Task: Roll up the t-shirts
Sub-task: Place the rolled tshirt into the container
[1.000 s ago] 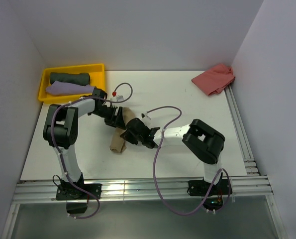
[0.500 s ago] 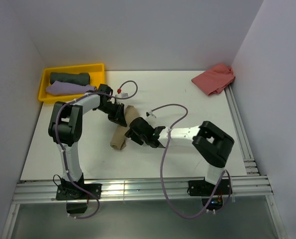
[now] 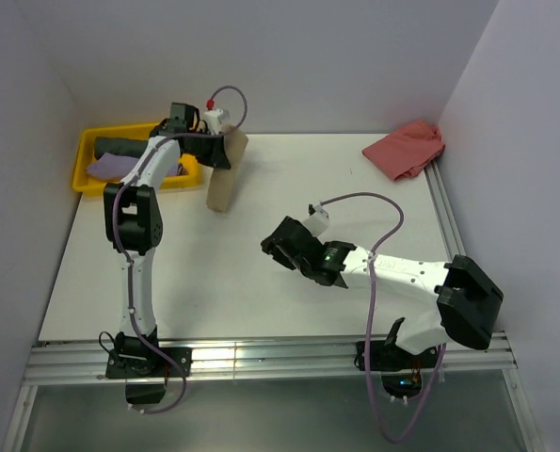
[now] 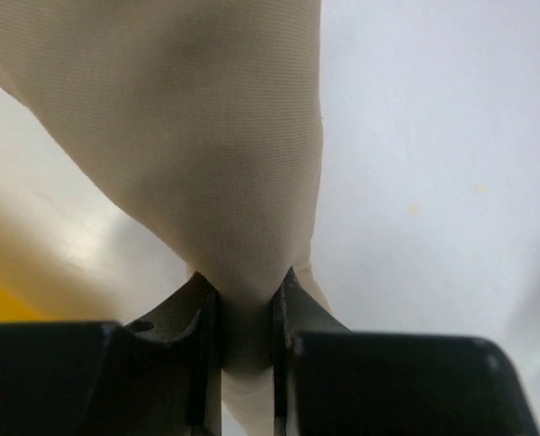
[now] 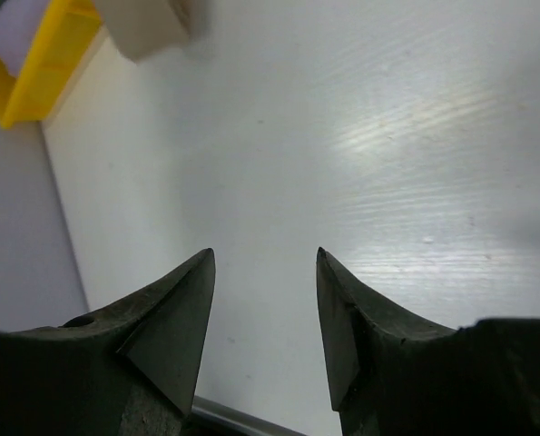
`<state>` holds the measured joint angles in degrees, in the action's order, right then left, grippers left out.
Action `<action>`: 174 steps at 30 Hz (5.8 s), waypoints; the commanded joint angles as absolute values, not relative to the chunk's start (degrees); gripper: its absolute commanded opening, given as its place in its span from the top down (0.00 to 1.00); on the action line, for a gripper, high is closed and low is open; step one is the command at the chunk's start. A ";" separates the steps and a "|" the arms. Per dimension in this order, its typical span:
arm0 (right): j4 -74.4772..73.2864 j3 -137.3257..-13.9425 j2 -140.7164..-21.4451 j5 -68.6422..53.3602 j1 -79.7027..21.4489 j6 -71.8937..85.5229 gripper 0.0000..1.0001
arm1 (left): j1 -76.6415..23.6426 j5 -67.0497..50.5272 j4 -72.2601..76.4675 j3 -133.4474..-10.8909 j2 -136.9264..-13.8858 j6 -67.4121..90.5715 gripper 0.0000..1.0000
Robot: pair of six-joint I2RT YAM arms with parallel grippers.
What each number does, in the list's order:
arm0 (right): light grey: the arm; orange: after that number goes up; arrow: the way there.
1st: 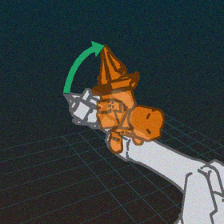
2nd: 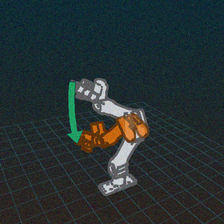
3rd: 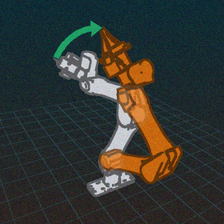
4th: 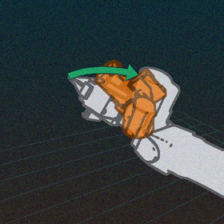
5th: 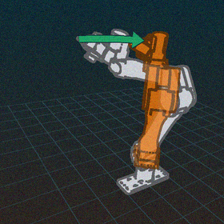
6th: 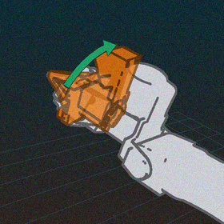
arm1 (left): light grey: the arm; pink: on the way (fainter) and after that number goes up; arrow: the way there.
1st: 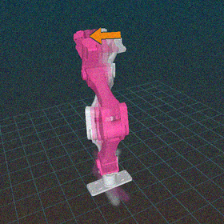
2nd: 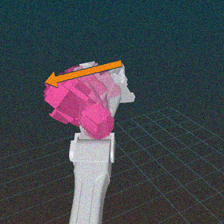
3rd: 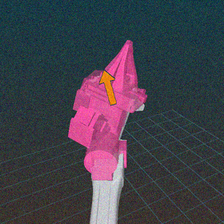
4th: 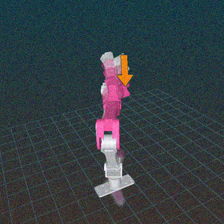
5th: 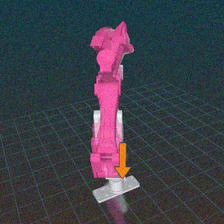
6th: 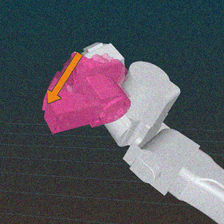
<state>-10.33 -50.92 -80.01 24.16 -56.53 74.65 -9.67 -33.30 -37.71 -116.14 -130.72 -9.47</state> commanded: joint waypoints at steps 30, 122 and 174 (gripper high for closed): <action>-14.86 -53.26 -88.68 27.51 -58.36 75.41 0.45 | 13.18 -25.59 8.70 -129.29 -143.80 23.12 1.00; -11.95 -49.22 -91.85 24.52 -58.62 75.15 0.46 | 20.30 -4.22 -7.64 -112.76 -138.78 53.44 0.53; -9.14 -50.80 -94.66 22.06 -58.62 73.04 0.46 | 19.16 -10.81 -3.08 -109.69 -127.53 43.51 0.12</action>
<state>-10.11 -48.75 -94.13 21.41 -58.37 73.73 19.31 -9.43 -5.34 -110.65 -132.35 45.21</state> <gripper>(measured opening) 0.542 0.876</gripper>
